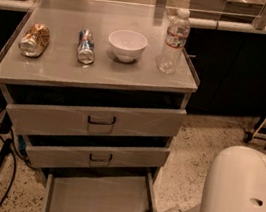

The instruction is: Close bottom drawer

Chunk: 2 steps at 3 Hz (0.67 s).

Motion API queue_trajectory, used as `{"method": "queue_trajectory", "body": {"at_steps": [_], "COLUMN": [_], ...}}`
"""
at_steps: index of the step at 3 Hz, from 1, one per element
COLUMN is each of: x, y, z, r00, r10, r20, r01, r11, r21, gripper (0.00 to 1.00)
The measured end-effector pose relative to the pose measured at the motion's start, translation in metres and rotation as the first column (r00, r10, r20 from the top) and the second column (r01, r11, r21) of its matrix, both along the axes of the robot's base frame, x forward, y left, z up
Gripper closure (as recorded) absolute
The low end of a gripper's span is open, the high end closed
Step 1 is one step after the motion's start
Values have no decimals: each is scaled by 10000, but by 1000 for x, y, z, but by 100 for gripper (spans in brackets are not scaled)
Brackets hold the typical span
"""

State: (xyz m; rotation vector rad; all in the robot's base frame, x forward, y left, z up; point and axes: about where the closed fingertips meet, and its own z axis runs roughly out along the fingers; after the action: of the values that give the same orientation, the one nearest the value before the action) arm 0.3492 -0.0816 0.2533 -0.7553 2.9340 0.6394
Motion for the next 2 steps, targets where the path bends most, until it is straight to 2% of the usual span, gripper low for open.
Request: {"method": "queue_trajectory", "body": {"at_steps": [1,2], "x": [26,56], "y": [-5,-15], "z": [-21,-46], "r00": [9983,9914], "r10": [-575,-1262], "r20": [131,354], "r01": [577,1278], "r11": [9982,9907], "r21": [-180,-470], "gripper": [100,100]}}
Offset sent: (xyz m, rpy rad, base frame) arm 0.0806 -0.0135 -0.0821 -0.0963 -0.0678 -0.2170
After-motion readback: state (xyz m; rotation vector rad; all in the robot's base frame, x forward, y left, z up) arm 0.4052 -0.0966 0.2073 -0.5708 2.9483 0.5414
